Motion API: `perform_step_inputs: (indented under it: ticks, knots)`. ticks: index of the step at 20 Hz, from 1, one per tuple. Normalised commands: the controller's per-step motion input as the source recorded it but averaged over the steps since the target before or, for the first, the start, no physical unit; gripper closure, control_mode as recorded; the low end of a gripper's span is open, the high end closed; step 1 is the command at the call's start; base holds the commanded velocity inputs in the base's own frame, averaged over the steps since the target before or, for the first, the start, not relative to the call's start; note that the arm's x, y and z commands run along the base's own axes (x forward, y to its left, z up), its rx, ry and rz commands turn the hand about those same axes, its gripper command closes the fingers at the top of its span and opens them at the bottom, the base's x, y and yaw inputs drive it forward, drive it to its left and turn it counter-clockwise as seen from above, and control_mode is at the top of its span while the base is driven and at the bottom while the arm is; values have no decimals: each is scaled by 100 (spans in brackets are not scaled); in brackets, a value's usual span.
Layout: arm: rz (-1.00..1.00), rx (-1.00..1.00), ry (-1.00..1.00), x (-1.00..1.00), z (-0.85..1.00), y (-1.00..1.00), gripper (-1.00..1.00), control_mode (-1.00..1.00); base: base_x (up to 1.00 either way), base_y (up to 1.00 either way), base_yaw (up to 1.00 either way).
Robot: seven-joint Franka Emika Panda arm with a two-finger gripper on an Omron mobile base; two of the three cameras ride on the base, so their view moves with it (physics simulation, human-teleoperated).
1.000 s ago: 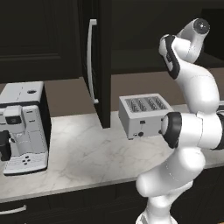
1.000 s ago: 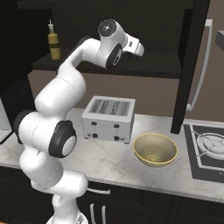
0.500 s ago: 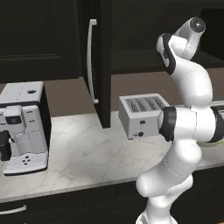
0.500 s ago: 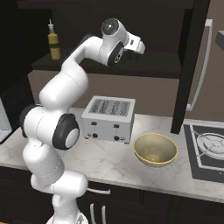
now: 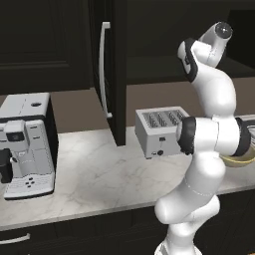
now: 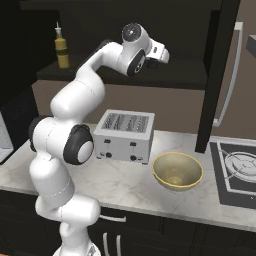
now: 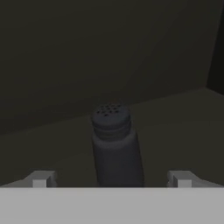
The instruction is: Retrieve the bottle and the shaker from the cabinet and place them next to the mixing bowl on the counter. Then add garlic from the fridge to the mixing bowl.
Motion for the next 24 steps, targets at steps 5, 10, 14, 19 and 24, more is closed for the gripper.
perform_step_inputs:
  ticks: [5, 10, 14, 19, 24]
  knots:
    - [0, 0, 0, 17, -11, -6, -100, -100, 0, 0, 0]
    - [0, 0, 0, 26, 0, -5, -100, -100, 0, 0, 0]
    - [0, 0, 0, 26, 0, -7, -100, -100, 0, 0, 0]
    - [0, 0, 0, 21, 0, -6, 100, -100, 0, 0, 0]
    - [0, 0, 0, 1, 0, 0, 100, -100, 0, 0, 0]
